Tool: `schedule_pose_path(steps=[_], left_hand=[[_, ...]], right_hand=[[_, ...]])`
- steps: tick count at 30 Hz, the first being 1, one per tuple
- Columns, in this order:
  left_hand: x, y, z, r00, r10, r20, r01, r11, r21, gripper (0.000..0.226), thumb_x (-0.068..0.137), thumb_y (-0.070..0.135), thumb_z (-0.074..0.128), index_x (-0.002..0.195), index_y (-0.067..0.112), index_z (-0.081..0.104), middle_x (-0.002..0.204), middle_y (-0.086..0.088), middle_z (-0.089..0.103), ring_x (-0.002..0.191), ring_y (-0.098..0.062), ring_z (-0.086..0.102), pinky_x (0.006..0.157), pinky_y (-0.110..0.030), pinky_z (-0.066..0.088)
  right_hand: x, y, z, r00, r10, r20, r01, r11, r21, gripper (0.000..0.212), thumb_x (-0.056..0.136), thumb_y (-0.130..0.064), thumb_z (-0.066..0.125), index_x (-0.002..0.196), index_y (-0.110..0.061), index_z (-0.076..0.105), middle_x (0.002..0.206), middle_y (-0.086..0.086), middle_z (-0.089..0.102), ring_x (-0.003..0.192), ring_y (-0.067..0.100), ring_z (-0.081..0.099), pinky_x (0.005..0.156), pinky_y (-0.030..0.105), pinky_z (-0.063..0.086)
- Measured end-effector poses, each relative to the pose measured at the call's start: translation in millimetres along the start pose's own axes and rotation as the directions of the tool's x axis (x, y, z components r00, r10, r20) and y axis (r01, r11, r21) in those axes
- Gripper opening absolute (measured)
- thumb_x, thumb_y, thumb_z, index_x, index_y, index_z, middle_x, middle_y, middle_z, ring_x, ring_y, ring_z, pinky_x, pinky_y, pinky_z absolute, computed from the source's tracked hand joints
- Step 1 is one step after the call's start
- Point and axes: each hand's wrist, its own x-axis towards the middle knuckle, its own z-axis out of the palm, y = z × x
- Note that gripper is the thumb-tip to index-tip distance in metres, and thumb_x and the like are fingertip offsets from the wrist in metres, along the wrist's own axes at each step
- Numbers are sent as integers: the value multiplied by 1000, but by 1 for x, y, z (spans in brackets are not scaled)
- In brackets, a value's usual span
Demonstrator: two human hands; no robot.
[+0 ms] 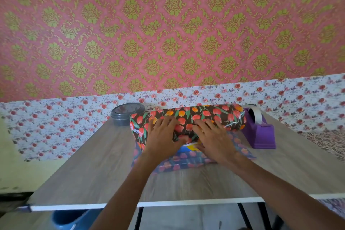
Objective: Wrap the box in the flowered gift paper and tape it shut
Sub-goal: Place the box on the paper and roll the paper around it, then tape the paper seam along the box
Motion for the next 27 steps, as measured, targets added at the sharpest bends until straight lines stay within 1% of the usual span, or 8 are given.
schedule_pose_path(steps=[2, 5, 9, 13, 18, 21, 24, 27], left_hand=[[13, 0, -18, 998, -64, 10, 65, 989, -130, 50, 92, 51, 53, 133, 24, 43, 129, 3, 57, 119, -22, 53, 108, -49, 35], [32, 1, -29, 995, -69, 74, 77, 991, -113, 78, 91, 41, 63, 152, 25, 16, 145, -11, 41, 121, -32, 53, 98, -49, 47], [59, -3, -35, 962, -42, 271, 24, 997, 67, 110, 82, 40, 75, 156, 26, -6, 161, -9, 12, 146, -37, 17, 116, -59, 17], [66, -1, -30, 873, 1, 488, -96, 981, 171, 115, 72, 42, 83, 156, 24, 6, 156, -7, 28, 144, -29, 26, 116, -62, 8], [56, 0, -14, 899, 42, 436, -144, 969, 203, 106, 66, 39, 87, 150, 25, 24, 148, -8, 32, 138, -35, 31, 112, -56, 28], [52, 0, -9, 908, 52, 417, -133, 976, 170, 106, 66, 32, 88, 150, 26, 23, 147, -9, 32, 138, -36, 28, 112, -56, 29], [57, -6, -9, 896, 42, 442, -97, 990, 101, 97, 70, 37, 83, 149, 27, 27, 142, -10, 35, 134, -36, 31, 109, -53, 36], [75, -16, -14, 842, 93, 531, -33, 992, -121, 52, 88, 42, 65, 134, 23, 49, 126, -11, 52, 121, -35, 48, 96, -42, 44]], right_hand=[[-2, 4, -4, 998, -46, -32, 46, 999, -11, 66, 66, -55, 82, 114, -14, 62, 122, 5, 63, 104, 25, 61, 88, 44, 51], [-8, 7, -9, 991, -98, -87, 97, 995, -8, 53, 75, -53, 76, 110, -15, 65, 117, 4, 66, 100, 23, 63, 84, 41, 54], [-8, 7, -12, 980, -167, -106, 168, 986, -3, 35, 75, -36, 80, 104, -19, 67, 107, 1, 68, 93, 19, 66, 81, 35, 54], [-19, 7, -1, 949, -314, 23, 315, 949, -19, 31, 75, -19, 76, 104, -19, 63, 105, 1, 65, 93, 21, 64, 76, 35, 54], [-13, 16, -1, 964, -255, -71, 256, 967, 7, 10, 83, -25, 74, 90, -19, 69, 96, -2, 67, 88, 17, 61, 78, 32, 51], [5, 25, -1, 989, -109, -102, 121, 985, 125, 30, 87, -41, 70, 106, -19, 66, 108, -2, 64, 102, 17, 56, 90, 35, 50], [27, 30, -7, 996, -11, 87, -4, 986, 170, 64, 86, -60, 61, 135, -20, 51, 133, 3, 54, 122, 23, 50, 102, 41, 44], [36, 31, -3, 960, -19, 279, -27, 986, 162, 67, 89, -59, 55, 144, -24, 38, 139, 0, 49, 127, 23, 48, 102, 42, 45]])
